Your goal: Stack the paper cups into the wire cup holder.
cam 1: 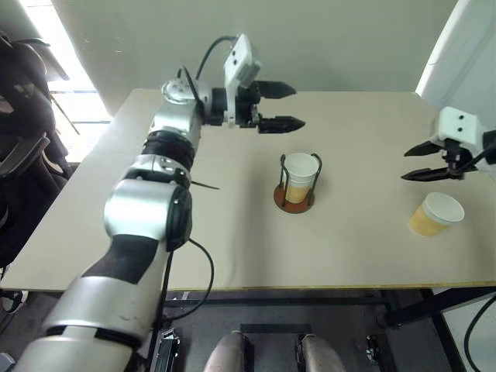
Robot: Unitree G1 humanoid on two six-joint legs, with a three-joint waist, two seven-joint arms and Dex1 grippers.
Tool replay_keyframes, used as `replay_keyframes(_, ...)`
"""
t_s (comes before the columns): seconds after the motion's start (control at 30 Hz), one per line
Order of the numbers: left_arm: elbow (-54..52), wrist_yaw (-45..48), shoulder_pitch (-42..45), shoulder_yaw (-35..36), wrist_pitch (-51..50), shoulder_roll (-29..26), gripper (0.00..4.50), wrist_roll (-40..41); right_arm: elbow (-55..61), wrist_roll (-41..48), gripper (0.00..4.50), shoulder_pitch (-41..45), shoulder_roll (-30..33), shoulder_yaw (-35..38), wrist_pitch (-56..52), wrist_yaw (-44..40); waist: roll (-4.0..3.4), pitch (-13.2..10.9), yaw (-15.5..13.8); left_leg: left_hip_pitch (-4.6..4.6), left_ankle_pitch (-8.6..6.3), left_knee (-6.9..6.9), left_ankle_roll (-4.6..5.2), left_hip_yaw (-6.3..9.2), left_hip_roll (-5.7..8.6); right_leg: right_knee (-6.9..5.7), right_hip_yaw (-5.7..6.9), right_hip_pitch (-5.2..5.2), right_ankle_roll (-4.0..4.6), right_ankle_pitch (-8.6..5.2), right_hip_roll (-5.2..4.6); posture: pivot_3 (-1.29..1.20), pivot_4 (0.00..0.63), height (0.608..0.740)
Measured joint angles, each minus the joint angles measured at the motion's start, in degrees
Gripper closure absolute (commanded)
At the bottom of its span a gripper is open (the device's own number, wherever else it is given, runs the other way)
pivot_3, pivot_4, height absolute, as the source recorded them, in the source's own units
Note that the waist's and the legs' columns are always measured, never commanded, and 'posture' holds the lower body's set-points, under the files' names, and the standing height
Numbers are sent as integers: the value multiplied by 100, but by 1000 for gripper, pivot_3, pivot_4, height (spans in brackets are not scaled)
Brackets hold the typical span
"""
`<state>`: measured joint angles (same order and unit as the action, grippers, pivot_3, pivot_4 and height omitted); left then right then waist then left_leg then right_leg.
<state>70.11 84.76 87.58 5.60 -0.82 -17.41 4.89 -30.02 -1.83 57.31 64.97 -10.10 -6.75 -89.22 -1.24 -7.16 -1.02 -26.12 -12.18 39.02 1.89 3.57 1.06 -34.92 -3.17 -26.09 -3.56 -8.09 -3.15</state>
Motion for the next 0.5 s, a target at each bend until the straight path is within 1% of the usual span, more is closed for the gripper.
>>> replay_keyframes(0.1,-168,377,-50,-107,-324,2,43,37,306,86,1878,-146,262,-94,-72,-248,0,0,12,7,0,-2,0,-5,-3,0,-2,4,-1,-11,0,0,150,740)
replay_keyframes(0.3,-411,487,-269,-406,-333,67,43,5,1073,600,1878,-568,840,-429,-509,-303,-1,0,20,16,6,3,10,-22,-8,-2,-13,16,-11,-23,-2,0,150,740)
replay_keyframes(0.4,-435,483,-300,-458,-285,86,43,4,1232,653,1878,-830,925,-462,-485,-304,0,0,24,18,8,5,15,-32,-7,1,-22,18,-14,-21,-4,0,150,740)
replay_keyframes(0.5,-495,477,-300,-469,-200,119,43,7,1125,420,1878,-1068,878,-468,-146,-279,0,0,22,21,9,6,22,-39,-5,2,-27,20,-21,-17,-8,0,150,740)
